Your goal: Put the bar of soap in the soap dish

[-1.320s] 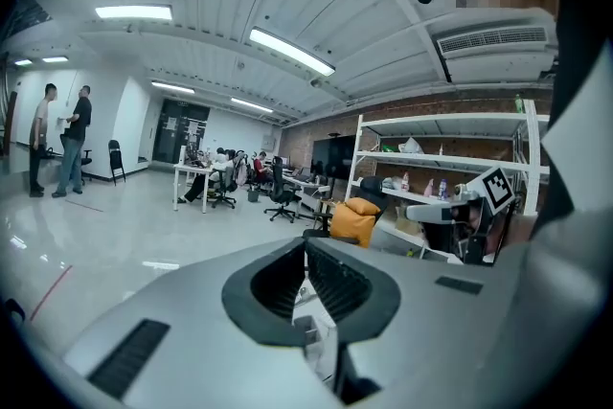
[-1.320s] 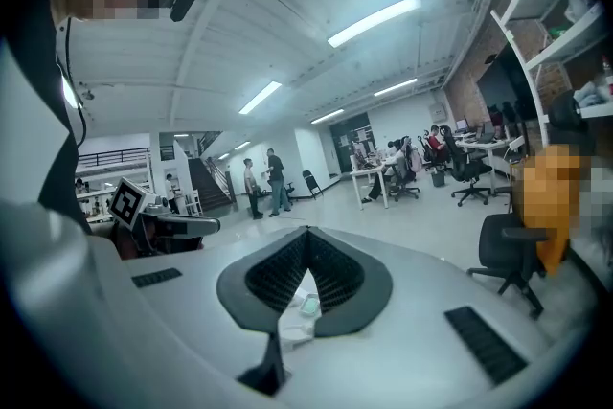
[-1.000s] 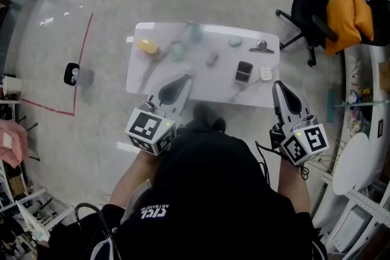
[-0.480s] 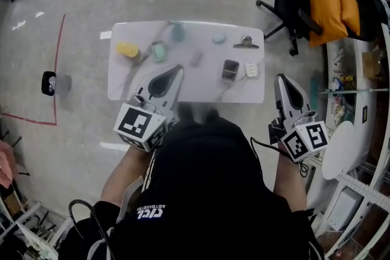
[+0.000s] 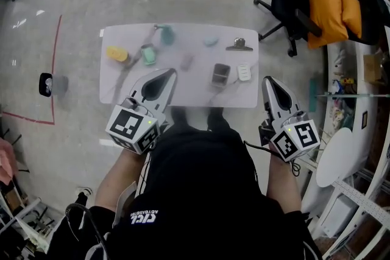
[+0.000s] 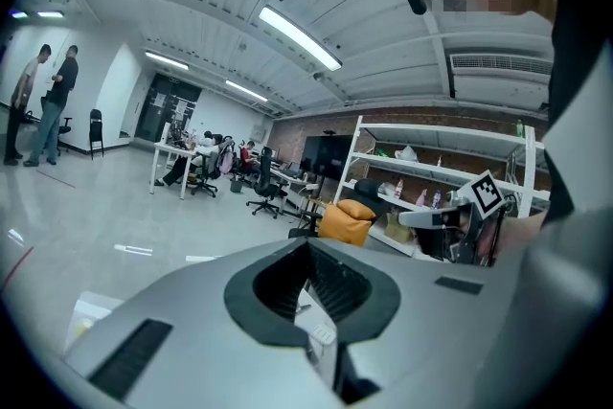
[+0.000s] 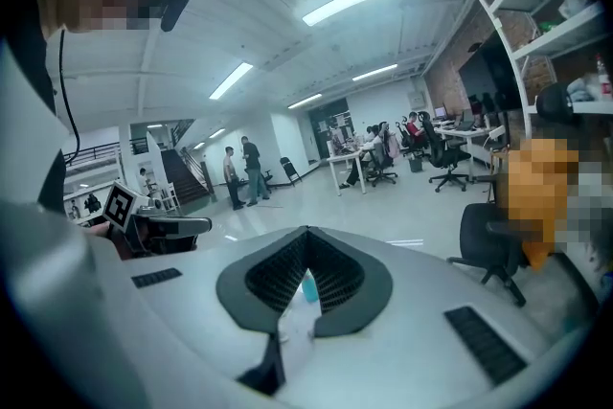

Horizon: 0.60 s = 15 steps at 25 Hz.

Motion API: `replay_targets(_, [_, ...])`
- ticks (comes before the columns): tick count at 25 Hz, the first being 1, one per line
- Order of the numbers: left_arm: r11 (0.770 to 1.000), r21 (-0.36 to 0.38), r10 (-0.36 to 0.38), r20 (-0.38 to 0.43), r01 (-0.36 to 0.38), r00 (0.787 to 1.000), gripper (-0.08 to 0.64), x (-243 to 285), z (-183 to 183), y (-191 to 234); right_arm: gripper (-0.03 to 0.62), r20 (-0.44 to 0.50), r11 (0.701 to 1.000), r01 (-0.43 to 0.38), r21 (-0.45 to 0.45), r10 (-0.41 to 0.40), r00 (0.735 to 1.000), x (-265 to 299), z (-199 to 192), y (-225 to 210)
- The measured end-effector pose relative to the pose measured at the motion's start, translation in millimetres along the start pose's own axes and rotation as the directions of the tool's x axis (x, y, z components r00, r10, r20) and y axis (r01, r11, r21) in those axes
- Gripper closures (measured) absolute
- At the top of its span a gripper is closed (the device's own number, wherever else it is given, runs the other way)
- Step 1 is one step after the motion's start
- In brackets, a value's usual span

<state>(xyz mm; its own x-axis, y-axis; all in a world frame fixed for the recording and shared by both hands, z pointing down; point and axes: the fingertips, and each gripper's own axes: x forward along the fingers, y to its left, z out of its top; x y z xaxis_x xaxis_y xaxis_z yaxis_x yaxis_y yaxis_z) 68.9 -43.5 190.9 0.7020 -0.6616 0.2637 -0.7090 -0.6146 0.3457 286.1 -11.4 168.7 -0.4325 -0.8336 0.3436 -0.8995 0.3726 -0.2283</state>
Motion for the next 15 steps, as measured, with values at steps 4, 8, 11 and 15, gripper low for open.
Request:
replay_targets(4, [0.999, 0.001, 0.046, -0.014, -0.046, 0.999, 0.551, 34.9, -7.8, -13.0, 0.577, -0.041, 0.998, -0.06, -0.008, 0.06, 0.997, 11.1, -7.9, -38.7])
replay_targets(8, [0.993, -0.008, 0.12, -0.019, -0.12, 0.993, 0.551, 65.0, -19.5, -20.0, 0.577, -0.092, 0.99, -0.141, -0.024, 0.138, 0.986, 27.7, -17.3, -70.3])
replay_targets(11, [0.982, -0.021, 0.187, -0.019, -0.187, 0.982, 0.551, 78.5, -32.9, -16.7, 0.575, -0.145, 0.979, -0.201, -0.043, 0.193, 0.97, 42.5, -30.5, -84.0])
replay_targets(15, [0.975, -0.041, 0.216, -0.056, -0.219, 0.975, 0.551, 94.2, -60.4, -9.7, 0.575, -0.212, 0.97, -0.24, -0.033, 0.228, 0.95, 69.8, -56.8, -97.5])
